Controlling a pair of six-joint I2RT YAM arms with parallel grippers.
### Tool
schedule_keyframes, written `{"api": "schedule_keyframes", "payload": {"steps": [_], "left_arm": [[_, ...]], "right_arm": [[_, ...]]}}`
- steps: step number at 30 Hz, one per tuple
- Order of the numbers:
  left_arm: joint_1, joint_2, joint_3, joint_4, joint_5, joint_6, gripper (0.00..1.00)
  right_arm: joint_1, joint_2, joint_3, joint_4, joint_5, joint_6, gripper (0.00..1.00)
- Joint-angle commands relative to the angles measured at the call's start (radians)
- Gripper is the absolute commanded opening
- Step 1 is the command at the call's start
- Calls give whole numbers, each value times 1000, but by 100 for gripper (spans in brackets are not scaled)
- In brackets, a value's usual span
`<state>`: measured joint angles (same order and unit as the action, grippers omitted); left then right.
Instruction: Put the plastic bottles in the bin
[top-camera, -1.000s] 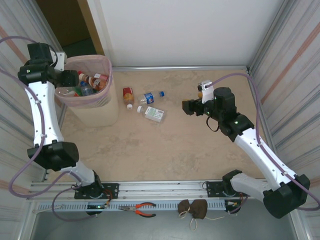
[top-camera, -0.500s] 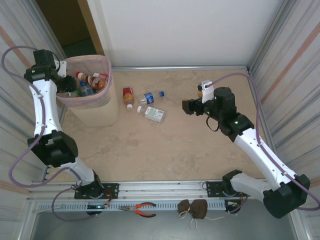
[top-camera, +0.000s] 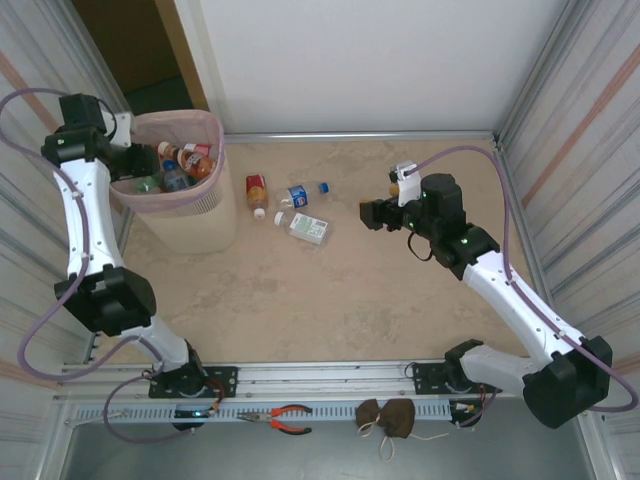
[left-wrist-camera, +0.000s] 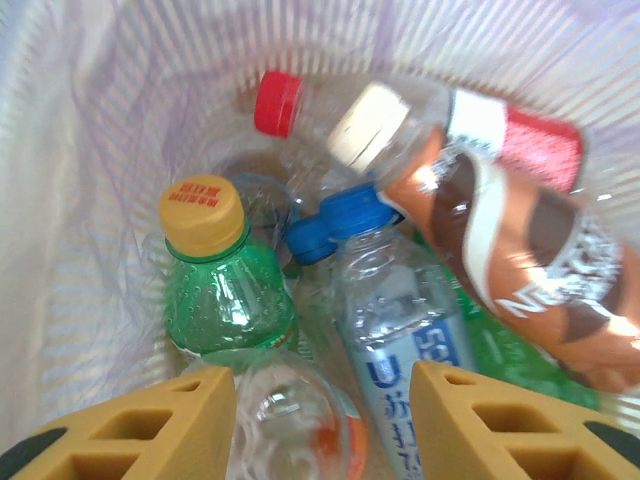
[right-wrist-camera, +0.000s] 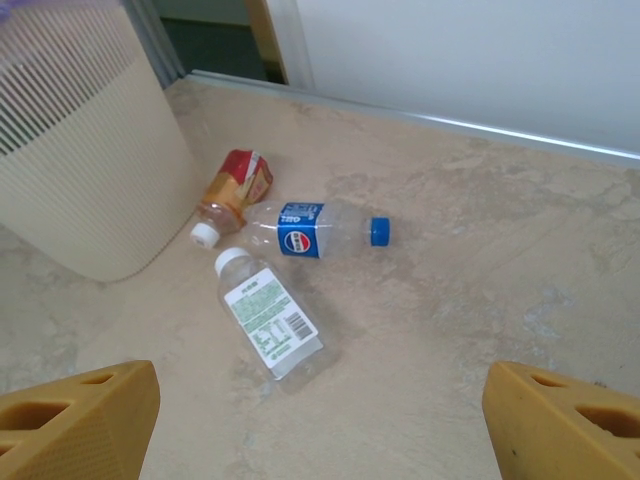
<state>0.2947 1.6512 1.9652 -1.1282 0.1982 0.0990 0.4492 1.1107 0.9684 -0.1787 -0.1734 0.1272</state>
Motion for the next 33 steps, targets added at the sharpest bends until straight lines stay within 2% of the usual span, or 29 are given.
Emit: {"api": "schedule_keyframes", "payload": {"steps": [1, 7, 11, 19, 24, 33], "left_arm": [[7, -79, 62, -26, 84, -33, 50], [6, -140, 42, -20, 213, -77, 49], [-8, -209, -39, 25, 301, -116, 49], [-37, -323, -189, 100, 398, -163, 49], [-41, -384, -285, 171, 465, -202, 49], [-42, -456, -396, 308, 566, -284, 53]], "right_arm": [[-4, 5, 25, 35, -24, 15, 83], [-3, 20, 56, -11, -32, 35, 83], [3, 50, 83, -33, -49, 31, 82], [91, 227, 212, -115, -57, -37, 78], [148, 378, 289, -150, -94, -164, 76], [177, 658, 400, -211, -101, -473, 74]]}}
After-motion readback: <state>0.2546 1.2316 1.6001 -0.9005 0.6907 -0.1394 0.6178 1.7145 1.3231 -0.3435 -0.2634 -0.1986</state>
